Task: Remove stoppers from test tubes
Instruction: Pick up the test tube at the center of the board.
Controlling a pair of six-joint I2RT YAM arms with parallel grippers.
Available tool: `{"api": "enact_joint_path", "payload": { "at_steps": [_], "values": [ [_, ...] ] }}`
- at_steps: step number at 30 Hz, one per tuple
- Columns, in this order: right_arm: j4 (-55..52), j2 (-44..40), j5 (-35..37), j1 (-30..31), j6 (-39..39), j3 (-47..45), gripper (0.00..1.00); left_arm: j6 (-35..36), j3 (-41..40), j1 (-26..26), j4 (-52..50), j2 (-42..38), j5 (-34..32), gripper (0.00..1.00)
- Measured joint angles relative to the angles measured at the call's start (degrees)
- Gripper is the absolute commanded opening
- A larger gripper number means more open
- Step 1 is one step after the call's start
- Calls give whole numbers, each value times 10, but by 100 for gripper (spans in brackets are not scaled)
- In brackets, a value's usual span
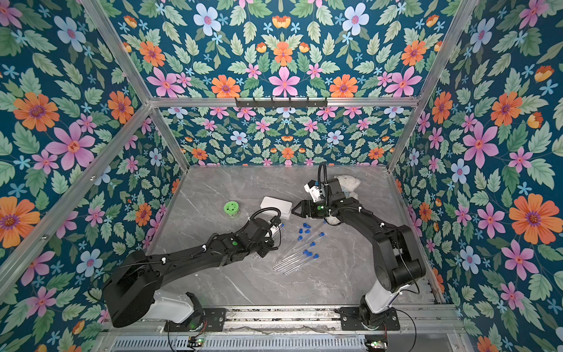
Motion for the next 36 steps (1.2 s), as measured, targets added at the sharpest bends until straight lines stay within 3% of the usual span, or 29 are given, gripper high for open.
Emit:
{"api": "enact_joint_path", "payload": {
  "at_steps": [10,36],
  "values": [
    [-21,32,-26,14,-9,17,79,17,-48,1,44,-51,12,5],
    [-23,44,-67,19,-9,22,73,28,-54,2,68,-50,15,4]
  ]
}}
